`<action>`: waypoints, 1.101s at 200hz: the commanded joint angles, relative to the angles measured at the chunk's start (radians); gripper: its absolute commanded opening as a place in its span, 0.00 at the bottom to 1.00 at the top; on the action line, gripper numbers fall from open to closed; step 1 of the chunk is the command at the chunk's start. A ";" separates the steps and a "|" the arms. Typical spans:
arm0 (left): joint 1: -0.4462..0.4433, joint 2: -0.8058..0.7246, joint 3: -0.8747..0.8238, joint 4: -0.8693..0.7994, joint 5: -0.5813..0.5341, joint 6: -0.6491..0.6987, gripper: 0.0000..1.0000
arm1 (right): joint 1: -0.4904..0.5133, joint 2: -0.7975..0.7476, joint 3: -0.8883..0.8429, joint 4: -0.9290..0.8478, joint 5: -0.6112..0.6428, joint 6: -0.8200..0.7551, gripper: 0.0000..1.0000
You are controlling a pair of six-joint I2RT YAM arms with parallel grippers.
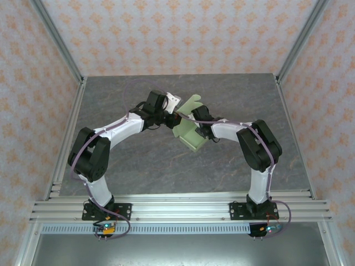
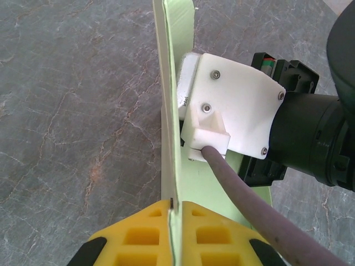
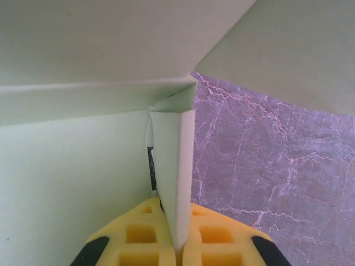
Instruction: Fold the paper box
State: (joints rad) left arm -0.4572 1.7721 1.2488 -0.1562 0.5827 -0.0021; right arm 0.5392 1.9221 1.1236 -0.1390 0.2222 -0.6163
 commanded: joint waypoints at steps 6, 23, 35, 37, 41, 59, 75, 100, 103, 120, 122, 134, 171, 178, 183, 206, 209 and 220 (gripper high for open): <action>-0.020 -0.001 0.022 -0.056 0.078 0.001 0.00 | -0.006 -0.003 -0.051 0.028 0.059 -0.035 0.21; -0.020 -0.001 0.025 -0.060 0.077 0.002 0.00 | -0.013 -0.084 -0.047 -0.006 -0.042 0.009 0.33; -0.020 0.000 0.033 -0.076 0.074 0.017 0.00 | -0.029 -0.140 -0.045 -0.022 -0.117 0.040 0.37; -0.019 0.000 0.033 -0.080 0.074 0.021 0.00 | -0.032 -0.147 -0.044 -0.024 -0.127 0.046 0.37; -0.020 0.000 0.034 -0.085 0.068 0.026 0.00 | -0.040 -0.159 -0.041 -0.029 -0.143 0.054 0.37; -0.018 -0.003 0.032 -0.094 0.056 0.037 0.00 | -0.072 -0.198 -0.029 -0.056 -0.206 0.091 0.40; -0.018 -0.002 0.031 -0.095 0.060 0.041 0.00 | -0.095 -0.222 -0.037 -0.049 -0.278 0.111 0.43; -0.017 -0.001 0.028 -0.093 0.060 0.038 0.00 | -0.120 -0.235 -0.045 -0.052 -0.354 0.136 0.44; -0.017 0.000 0.028 -0.093 0.061 0.038 0.00 | -0.122 -0.235 -0.046 -0.050 -0.357 0.137 0.44; -0.018 -0.001 0.031 -0.095 0.058 0.043 0.00 | -0.127 -0.221 -0.051 -0.043 -0.370 0.130 0.43; -0.018 -0.003 0.031 -0.095 0.056 0.045 0.00 | -0.128 -0.218 -0.050 -0.043 -0.370 0.129 0.43; -0.018 -0.003 0.035 -0.098 0.052 0.044 0.00 | -0.129 -0.197 -0.049 -0.045 -0.359 0.120 0.42; -0.017 0.001 0.057 -0.114 0.054 0.046 0.00 | -0.128 -0.150 -0.030 -0.075 -0.402 0.127 0.40; -0.018 0.001 0.060 -0.114 0.055 0.044 0.00 | -0.128 -0.143 -0.025 -0.084 -0.404 0.126 0.40; -0.020 0.001 0.061 -0.114 0.057 0.044 0.00 | -0.127 -0.138 -0.022 -0.089 -0.403 0.124 0.41; -0.019 0.004 0.063 -0.114 0.053 0.041 0.00 | -0.118 -0.118 0.000 -0.123 -0.375 0.106 0.39; -0.019 0.005 0.064 -0.114 0.053 0.041 0.00 | -0.115 -0.116 0.003 -0.127 -0.358 0.103 0.37; -0.020 0.007 0.065 -0.114 0.056 0.037 0.00 | -0.101 -0.097 0.015 -0.147 -0.312 0.079 0.35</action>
State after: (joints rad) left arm -0.4698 1.7721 1.2823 -0.2405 0.6254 0.0277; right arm 0.4179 1.7863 1.0946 -0.2188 -0.1589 -0.5098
